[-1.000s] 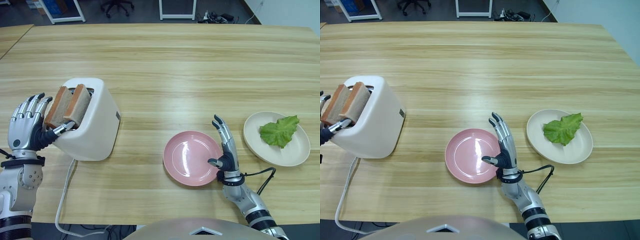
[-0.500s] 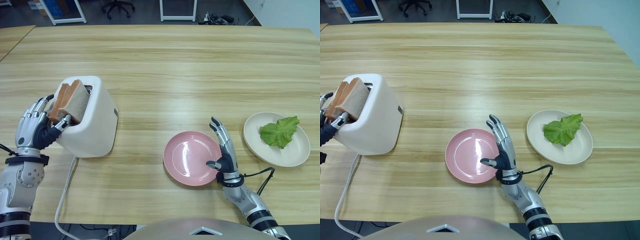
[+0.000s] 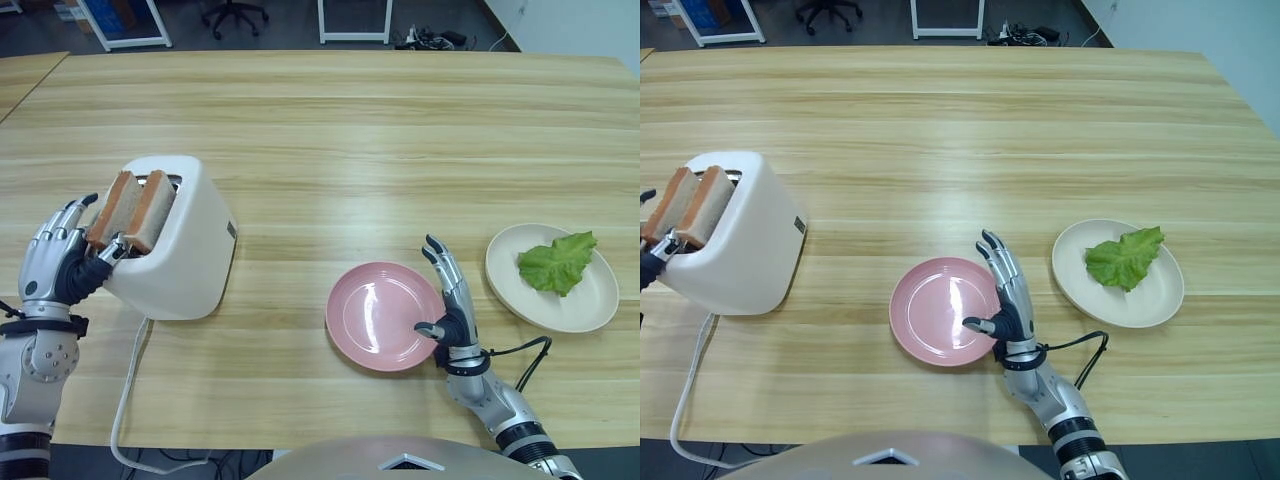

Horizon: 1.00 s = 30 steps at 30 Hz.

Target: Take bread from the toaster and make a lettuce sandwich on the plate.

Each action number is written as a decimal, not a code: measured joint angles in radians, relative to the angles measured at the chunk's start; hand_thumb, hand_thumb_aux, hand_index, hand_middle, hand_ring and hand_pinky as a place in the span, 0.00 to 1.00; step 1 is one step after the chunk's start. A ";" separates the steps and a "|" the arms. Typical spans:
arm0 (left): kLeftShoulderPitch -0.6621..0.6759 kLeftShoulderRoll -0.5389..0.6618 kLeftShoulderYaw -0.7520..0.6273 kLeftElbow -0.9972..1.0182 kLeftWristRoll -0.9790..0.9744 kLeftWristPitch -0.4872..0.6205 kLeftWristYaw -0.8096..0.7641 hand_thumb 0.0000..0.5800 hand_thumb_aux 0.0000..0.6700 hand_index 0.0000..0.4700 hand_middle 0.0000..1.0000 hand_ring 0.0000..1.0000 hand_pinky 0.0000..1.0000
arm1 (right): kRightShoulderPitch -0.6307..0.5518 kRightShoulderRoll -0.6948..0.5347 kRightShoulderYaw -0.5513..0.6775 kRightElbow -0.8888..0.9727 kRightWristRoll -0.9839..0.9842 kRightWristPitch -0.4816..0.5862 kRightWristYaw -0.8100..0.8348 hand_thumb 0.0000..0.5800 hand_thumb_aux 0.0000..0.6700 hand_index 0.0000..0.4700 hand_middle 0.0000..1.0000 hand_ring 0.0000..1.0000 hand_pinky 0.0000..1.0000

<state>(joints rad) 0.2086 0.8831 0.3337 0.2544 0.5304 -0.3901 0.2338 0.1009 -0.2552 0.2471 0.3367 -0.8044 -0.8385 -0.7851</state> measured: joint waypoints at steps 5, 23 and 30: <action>-0.030 0.001 -0.020 0.029 0.054 0.015 0.084 1.00 1.00 1.00 1.00 1.00 1.00 | -0.002 -0.001 0.002 0.001 0.000 0.000 -0.004 0.00 0.00 0.00 0.00 0.00 0.00; -0.170 -0.129 -0.008 -0.023 0.013 0.067 0.301 1.00 1.00 1.00 1.00 1.00 1.00 | -0.022 -0.006 0.000 0.021 0.005 -0.003 -0.028 0.00 0.00 0.00 0.00 0.00 0.00; -0.248 -0.228 0.051 -0.029 -0.157 0.021 0.311 1.00 1.00 1.00 1.00 1.00 1.00 | -0.026 -0.007 0.000 0.028 0.013 -0.003 -0.039 0.00 0.00 0.00 0.00 0.00 0.00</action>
<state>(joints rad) -0.0392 0.6551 0.3843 0.2253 0.3735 -0.3692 0.5446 0.0754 -0.2625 0.2467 0.3645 -0.7918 -0.8416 -0.8243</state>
